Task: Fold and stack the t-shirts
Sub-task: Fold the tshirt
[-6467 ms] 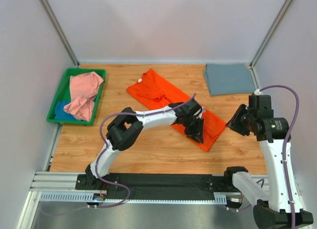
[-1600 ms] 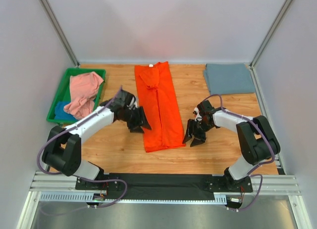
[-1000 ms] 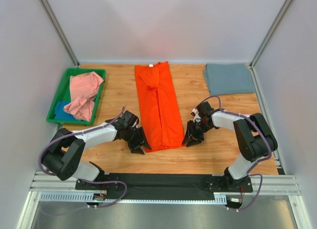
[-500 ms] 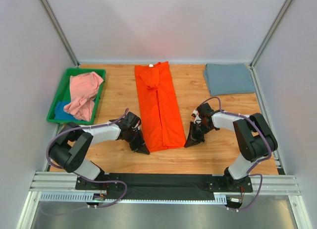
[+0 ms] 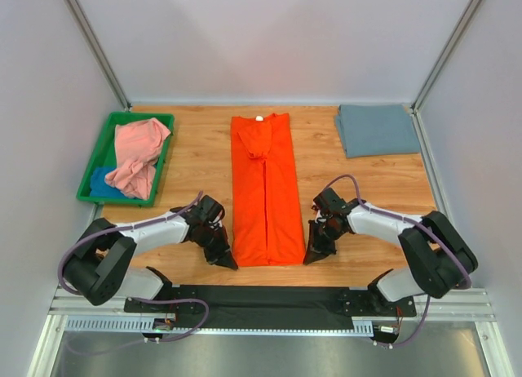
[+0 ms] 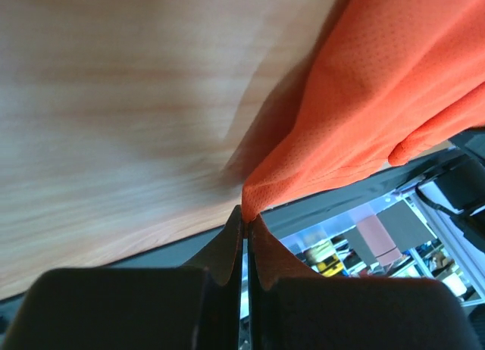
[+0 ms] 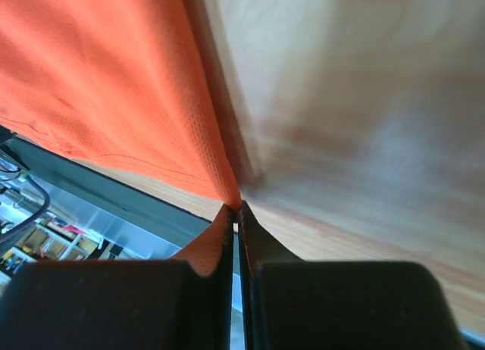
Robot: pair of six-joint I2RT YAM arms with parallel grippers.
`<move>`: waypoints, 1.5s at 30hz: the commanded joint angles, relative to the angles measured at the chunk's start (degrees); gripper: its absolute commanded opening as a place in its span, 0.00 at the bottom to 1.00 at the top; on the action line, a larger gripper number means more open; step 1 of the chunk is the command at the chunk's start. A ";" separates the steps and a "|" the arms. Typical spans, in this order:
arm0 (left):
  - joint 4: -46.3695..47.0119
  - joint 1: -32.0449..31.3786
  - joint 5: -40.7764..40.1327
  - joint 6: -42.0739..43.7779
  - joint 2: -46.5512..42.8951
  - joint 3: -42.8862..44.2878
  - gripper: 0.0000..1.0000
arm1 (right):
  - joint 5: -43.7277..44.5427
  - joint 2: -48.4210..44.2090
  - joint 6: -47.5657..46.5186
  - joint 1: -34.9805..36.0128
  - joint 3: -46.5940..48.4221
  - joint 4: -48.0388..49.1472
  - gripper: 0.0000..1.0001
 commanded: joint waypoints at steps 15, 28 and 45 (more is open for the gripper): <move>-3.16 -2.65 5.94 -2.58 -6.83 -3.44 0.00 | 10.08 -15.21 14.38 9.96 -3.51 -6.06 0.00; -5.45 -2.92 5.85 -2.76 0.27 5.17 0.00 | 14.21 -9.85 8.68 11.54 7.37 -13.51 0.00; -17.38 7.09 5.24 4.62 10.92 25.54 0.00 | 15.62 6.57 -5.47 2.23 30.92 -20.82 0.00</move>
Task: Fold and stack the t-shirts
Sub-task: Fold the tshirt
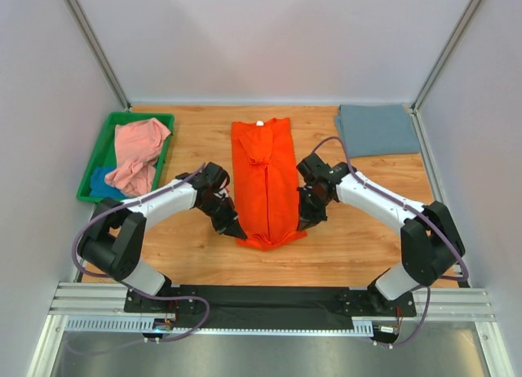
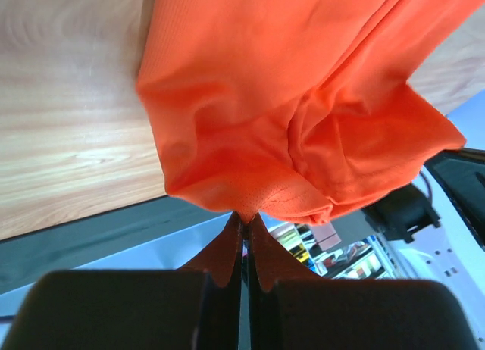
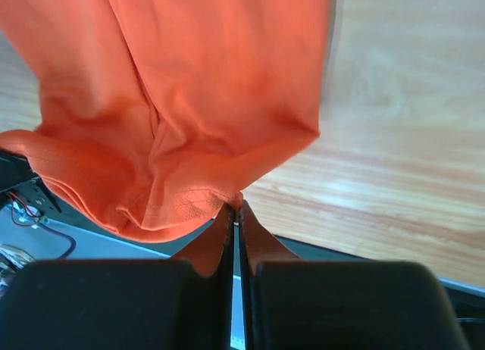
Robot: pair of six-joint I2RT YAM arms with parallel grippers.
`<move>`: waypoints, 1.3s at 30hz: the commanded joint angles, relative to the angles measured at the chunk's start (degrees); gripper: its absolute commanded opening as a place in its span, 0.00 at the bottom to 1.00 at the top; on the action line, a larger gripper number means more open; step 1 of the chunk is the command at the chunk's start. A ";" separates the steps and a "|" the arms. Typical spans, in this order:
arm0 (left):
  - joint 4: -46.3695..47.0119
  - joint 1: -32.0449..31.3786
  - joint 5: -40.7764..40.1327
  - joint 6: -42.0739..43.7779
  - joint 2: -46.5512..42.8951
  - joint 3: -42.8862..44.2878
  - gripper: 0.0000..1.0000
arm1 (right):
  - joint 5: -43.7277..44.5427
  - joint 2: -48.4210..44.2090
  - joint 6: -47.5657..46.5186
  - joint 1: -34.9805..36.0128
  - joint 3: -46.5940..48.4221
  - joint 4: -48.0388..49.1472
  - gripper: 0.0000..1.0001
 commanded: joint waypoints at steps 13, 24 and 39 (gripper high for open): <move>-16.86 10.51 -4.95 13.06 22.35 36.68 0.00 | 2.51 20.86 -14.88 -10.78 30.12 -3.59 0.00; -19.60 14.81 -5.42 10.70 32.92 54.54 0.00 | 6.90 32.82 -18.22 -12.98 49.46 -6.23 0.00; -16.52 16.31 -9.45 9.65 38.81 60.61 0.00 | 2.07 37.04 -18.23 -15.53 54.92 1.68 0.00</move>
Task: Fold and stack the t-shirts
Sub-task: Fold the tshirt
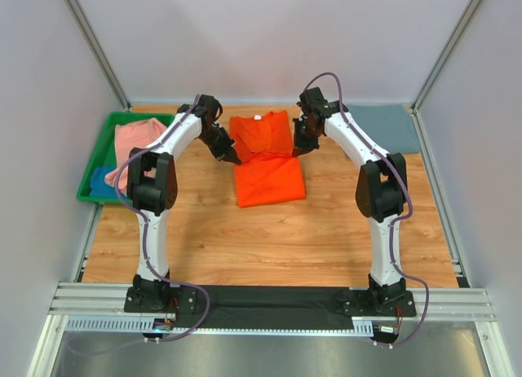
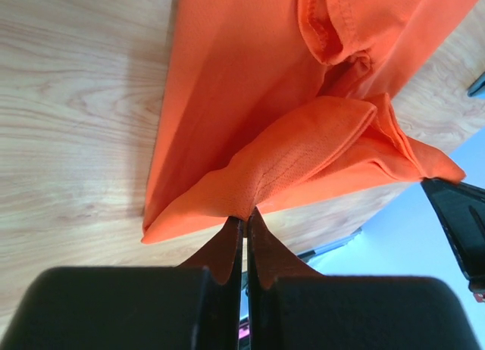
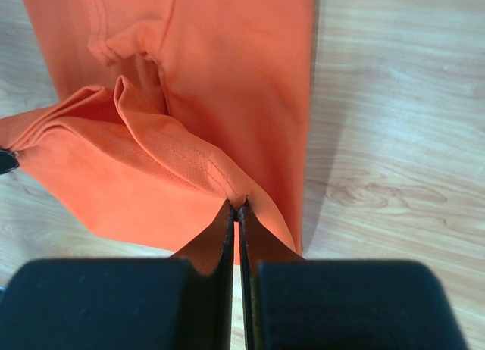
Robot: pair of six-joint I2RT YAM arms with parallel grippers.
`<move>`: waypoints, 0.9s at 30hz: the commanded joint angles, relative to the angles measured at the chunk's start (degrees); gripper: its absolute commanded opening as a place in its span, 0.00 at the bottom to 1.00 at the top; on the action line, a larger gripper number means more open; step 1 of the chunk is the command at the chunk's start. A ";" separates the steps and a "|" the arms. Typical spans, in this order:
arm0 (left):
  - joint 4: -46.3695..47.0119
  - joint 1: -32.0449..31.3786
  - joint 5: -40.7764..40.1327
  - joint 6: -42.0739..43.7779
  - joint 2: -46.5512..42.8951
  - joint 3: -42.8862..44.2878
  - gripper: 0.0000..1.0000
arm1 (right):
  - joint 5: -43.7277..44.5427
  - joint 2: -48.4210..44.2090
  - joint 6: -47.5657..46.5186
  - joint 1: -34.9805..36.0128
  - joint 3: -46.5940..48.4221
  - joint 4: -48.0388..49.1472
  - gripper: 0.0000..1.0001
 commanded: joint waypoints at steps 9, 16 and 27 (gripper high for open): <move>5.38 2.09 -0.76 -2.93 2.37 2.83 0.00 | -2.39 0.93 1.46 -0.56 1.42 13.51 0.00; 12.96 2.88 3.29 -3.37 5.00 3.09 0.00 | -2.57 3.31 0.93 -1.00 1.62 17.11 0.02; 13.23 6.13 0.49 2.77 4.23 9.00 0.35 | -8.98 7.11 0.06 -5.13 11.47 16.33 0.52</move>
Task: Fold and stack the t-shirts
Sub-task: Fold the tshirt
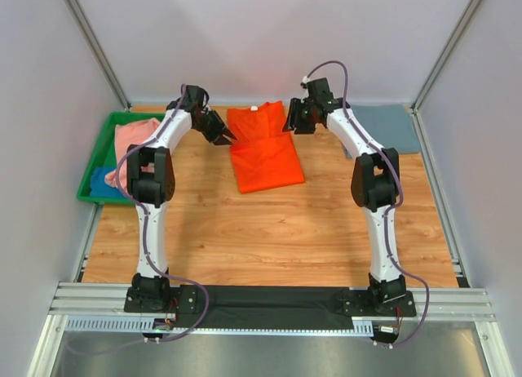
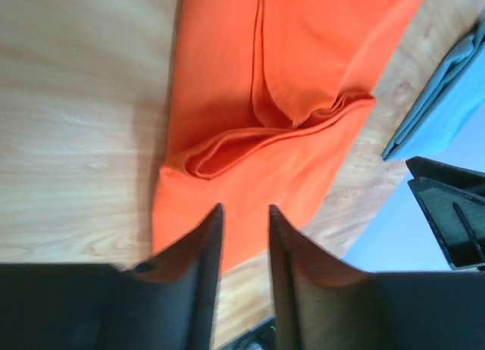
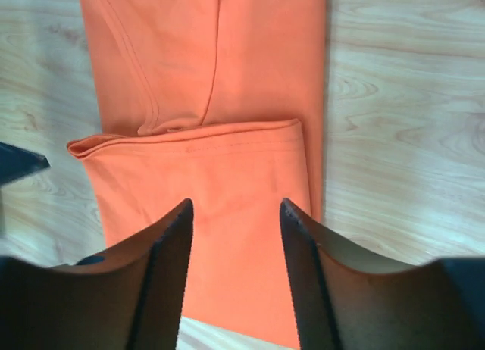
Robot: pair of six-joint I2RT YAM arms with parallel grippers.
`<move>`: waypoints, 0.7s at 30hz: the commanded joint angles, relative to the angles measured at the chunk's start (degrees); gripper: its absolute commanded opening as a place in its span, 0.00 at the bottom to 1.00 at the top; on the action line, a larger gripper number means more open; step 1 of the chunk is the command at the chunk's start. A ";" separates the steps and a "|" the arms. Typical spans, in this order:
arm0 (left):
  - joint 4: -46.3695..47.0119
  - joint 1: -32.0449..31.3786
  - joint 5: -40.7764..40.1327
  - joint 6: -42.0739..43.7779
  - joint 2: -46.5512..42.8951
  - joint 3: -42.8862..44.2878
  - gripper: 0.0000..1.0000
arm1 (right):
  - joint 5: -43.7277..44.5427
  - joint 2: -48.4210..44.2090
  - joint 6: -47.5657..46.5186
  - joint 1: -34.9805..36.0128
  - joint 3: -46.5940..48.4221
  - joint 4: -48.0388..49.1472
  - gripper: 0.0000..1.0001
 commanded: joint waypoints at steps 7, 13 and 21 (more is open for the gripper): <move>0.28 -0.21 -2.66 10.17 -13.59 -12.61 0.48 | -8.69 -13.55 -8.49 -3.72 -17.29 -3.26 0.55; 6.26 -3.37 -0.29 11.32 -17.74 -25.71 0.46 | -10.28 -15.40 -10.95 -3.72 -25.38 -2.92 0.50; 6.18 -4.70 -2.13 12.64 -19.41 -31.17 0.45 | -15.82 -11.28 -9.46 -3.28 -28.46 0.96 0.51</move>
